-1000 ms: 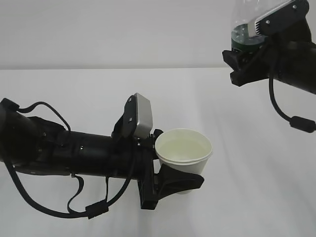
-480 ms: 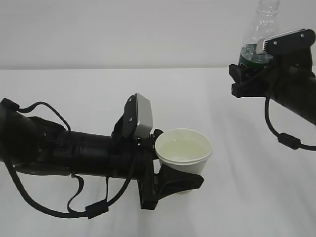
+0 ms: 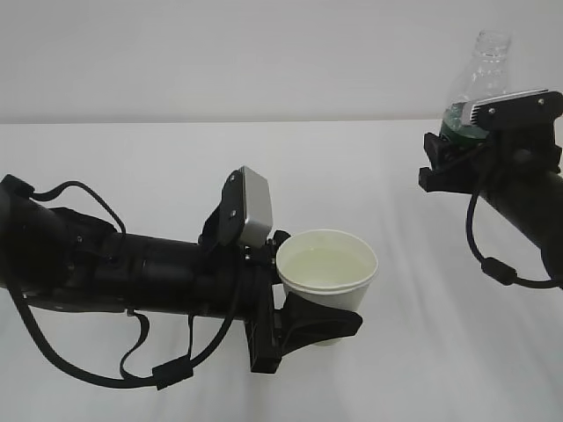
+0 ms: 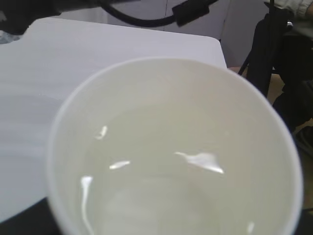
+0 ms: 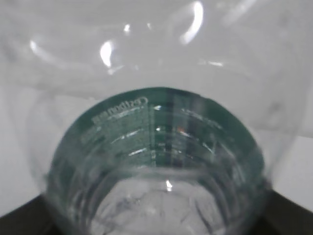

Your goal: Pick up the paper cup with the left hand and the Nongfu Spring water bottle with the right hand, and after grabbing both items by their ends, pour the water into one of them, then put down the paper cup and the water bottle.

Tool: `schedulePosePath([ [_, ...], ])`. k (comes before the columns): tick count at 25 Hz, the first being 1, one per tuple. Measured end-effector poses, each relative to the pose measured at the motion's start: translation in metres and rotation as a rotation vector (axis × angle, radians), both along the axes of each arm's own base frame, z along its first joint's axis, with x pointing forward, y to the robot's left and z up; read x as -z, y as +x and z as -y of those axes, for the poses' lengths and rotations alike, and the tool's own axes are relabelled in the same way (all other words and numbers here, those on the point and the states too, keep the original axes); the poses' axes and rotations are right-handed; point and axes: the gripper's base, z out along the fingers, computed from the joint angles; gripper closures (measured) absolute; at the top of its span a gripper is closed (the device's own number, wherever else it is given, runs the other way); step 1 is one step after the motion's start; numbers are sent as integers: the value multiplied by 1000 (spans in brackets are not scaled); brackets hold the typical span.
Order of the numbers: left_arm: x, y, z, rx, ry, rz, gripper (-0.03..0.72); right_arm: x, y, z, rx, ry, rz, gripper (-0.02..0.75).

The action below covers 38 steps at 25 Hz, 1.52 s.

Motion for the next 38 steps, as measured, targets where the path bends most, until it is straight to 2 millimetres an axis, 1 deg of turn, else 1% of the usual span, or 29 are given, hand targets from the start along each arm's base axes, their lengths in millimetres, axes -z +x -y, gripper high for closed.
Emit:
schedulePosePath([
  [8,0,0,0,0,1,0,216,25,3,4,49,-1,-28,246],
  [12,0,0,0,0,1,0,216,30,4,5,61,1,-12,246],
  [18,0,0,0,0,1,0,216,45,5,7,90,4,-4,246],
  [26,0,0,0,-1,2,0,216,61,4,8,97,12,-34,246],
  [30,0,0,0,-1,2,0,216,67,4,8,104,42,-51,246],
  [38,0,0,0,-1,2,0,216,68,4,7,104,63,-54,246],
])
